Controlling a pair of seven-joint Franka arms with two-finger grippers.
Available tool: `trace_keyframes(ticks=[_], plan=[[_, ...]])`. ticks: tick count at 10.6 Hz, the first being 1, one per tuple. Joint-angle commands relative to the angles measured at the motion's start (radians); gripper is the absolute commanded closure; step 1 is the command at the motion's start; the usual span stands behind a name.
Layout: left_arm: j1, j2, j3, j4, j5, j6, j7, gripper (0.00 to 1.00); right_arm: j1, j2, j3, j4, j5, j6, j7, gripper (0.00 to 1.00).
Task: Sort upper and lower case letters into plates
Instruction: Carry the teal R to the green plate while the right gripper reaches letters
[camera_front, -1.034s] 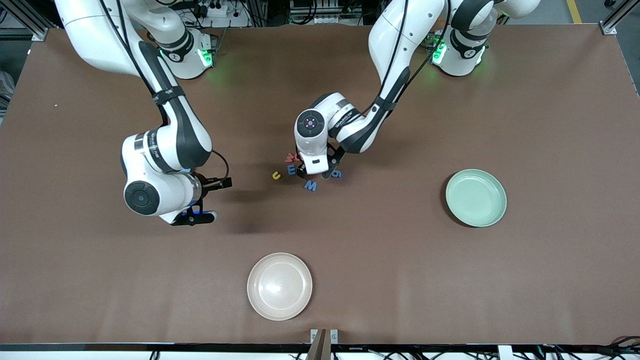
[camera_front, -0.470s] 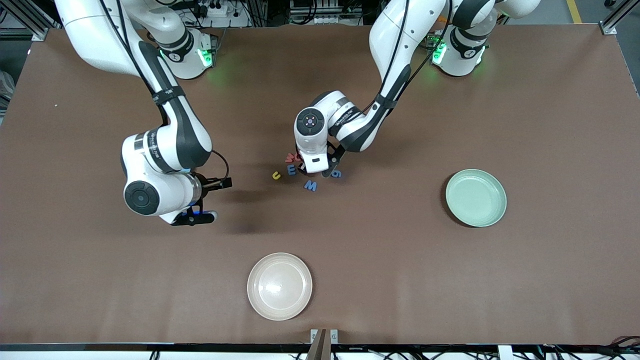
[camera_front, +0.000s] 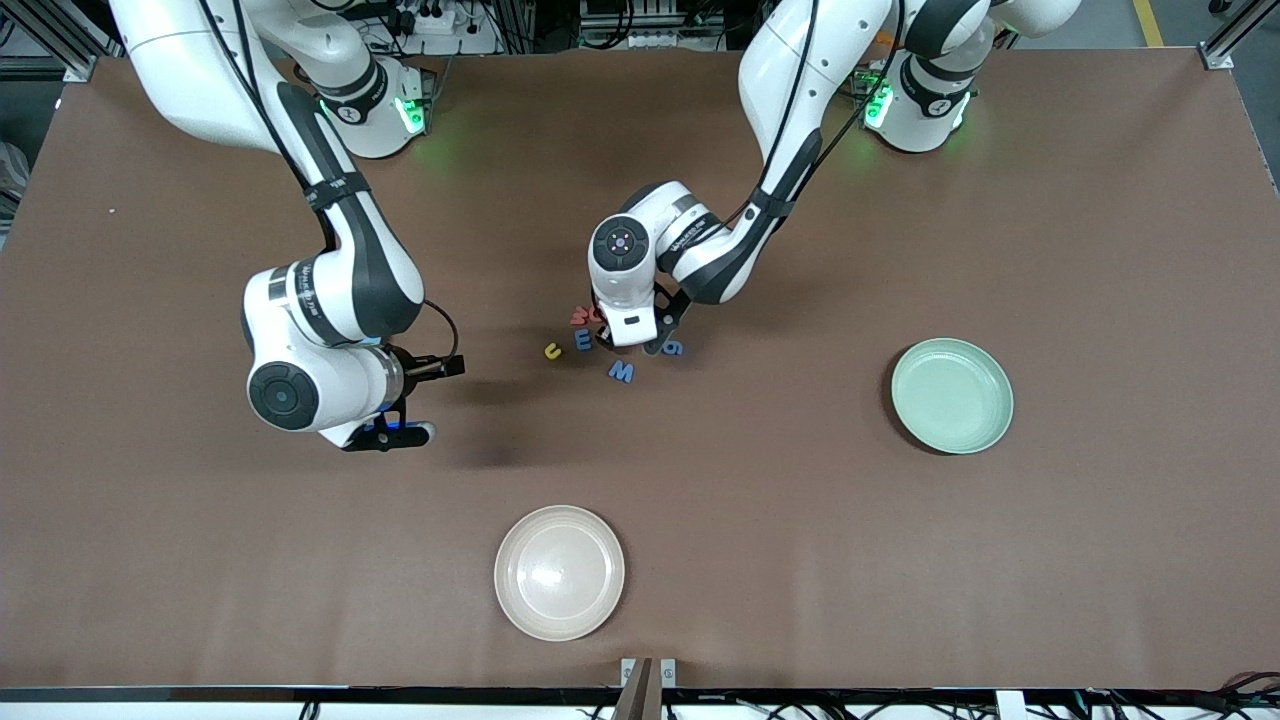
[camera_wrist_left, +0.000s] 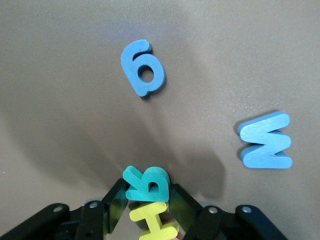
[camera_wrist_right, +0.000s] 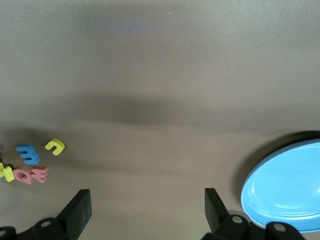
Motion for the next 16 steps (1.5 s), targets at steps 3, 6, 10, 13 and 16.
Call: trace_keyframes(ticks=[3,6,10,13,16], plan=[[0.040,-0.085,0.003,-0.026,0.026,-0.082,0.051,1.00,0.025,0.000,-0.004,0.003,0.023,0.014,0.101,0.00],[0.071,-0.125,0.002,-0.032,0.026,-0.130,0.078,1.00,0.043,0.008,-0.004,0.003,0.042,0.030,0.150,0.00],[0.242,-0.316,0.000,-0.206,0.022,-0.190,0.381,1.00,0.107,0.035,-0.004,0.001,0.042,0.086,0.314,0.00],[0.432,-0.412,0.002,-0.288,0.023,-0.245,0.701,1.00,0.156,0.069,-0.004,0.000,0.042,0.137,0.496,0.00],[0.620,-0.449,0.000,-0.311,0.022,-0.322,1.005,1.00,0.215,0.097,-0.004,-0.002,0.043,0.196,0.671,0.00]])
